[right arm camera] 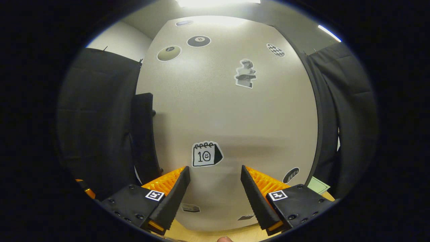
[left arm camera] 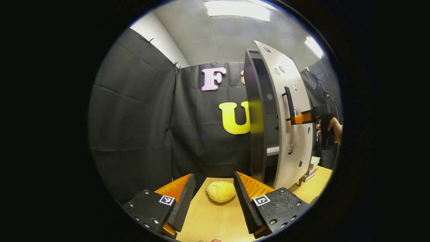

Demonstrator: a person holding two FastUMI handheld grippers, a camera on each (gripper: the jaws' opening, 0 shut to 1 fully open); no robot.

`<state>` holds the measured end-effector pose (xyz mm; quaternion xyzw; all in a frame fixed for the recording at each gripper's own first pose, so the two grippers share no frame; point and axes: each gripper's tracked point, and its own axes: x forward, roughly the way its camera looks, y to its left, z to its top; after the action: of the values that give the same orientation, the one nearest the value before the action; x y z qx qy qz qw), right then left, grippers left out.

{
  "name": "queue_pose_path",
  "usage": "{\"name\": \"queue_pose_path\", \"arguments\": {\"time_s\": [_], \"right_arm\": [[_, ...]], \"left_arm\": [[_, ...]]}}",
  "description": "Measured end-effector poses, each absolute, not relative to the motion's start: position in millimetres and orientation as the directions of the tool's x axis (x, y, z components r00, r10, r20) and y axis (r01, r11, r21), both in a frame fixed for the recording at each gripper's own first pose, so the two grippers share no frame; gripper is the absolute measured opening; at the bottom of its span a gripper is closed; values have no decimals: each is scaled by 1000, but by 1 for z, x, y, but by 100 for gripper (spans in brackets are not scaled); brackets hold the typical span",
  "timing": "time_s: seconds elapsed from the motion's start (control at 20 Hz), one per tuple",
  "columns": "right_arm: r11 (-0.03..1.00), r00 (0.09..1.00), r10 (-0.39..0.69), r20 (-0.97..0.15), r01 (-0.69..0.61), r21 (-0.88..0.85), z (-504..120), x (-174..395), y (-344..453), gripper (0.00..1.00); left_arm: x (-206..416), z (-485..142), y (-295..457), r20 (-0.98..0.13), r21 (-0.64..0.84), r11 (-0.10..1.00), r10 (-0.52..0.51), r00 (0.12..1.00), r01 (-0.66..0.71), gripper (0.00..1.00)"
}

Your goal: Open the cabinet door with the right hand, grasp the bottle in the cabinet with the left hand and place it on the coaster, then close the cabinet door with the right hand.

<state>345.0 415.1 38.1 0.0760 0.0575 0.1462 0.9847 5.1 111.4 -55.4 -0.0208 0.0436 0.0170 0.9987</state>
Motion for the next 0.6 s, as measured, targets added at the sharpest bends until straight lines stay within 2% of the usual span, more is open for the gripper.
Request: {"name": "queue_pose_path", "arguments": {"time_s": [0.6], "right_arm": [[950,954,299,6,-299,88,68,230,277,96]], "left_arm": [[-14,13,-22,-48,-7,999,-34,998,34,66]]}}
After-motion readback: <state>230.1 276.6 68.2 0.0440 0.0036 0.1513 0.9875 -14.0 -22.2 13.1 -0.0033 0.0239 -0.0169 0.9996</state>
